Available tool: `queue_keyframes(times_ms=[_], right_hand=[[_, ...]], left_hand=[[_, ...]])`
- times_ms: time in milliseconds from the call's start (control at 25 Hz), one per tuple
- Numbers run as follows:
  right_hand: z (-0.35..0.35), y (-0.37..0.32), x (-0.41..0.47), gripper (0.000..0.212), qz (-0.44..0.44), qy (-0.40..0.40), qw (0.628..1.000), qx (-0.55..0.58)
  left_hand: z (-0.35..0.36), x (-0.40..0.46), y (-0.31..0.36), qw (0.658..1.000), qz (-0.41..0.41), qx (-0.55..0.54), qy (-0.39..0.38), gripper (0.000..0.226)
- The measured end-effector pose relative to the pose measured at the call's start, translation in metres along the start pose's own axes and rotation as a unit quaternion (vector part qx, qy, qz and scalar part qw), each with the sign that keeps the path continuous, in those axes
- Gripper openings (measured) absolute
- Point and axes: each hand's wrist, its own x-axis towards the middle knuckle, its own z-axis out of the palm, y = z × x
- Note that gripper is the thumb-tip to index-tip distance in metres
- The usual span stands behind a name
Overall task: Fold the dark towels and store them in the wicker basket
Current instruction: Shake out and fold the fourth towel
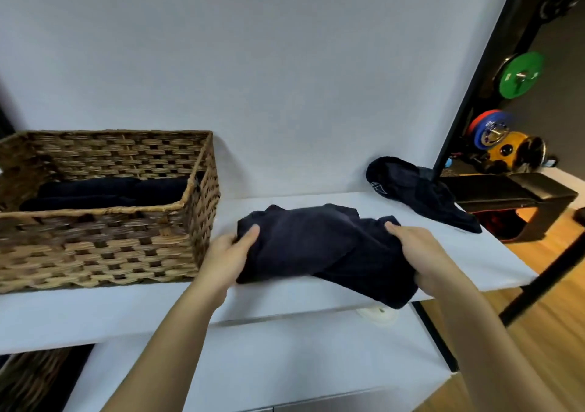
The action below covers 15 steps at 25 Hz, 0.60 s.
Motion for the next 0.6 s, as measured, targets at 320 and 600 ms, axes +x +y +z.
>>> queue_keyframes(times_ms=[320, 600], right_hand=[[-0.011, 0.007, -0.045, 0.022, -0.085, 0.133, 0.961, 0.228], [0.01, 0.046, -0.071, 0.037, -0.048, -0.077, 0.986, -0.137]], left_hand=[[-0.017, -0.022, 0.012, 0.975, 0.177, -0.133, 0.008, 0.024], [-0.004, -0.076, -0.061, 0.995, -0.008, 0.101, -0.007, 0.043]])
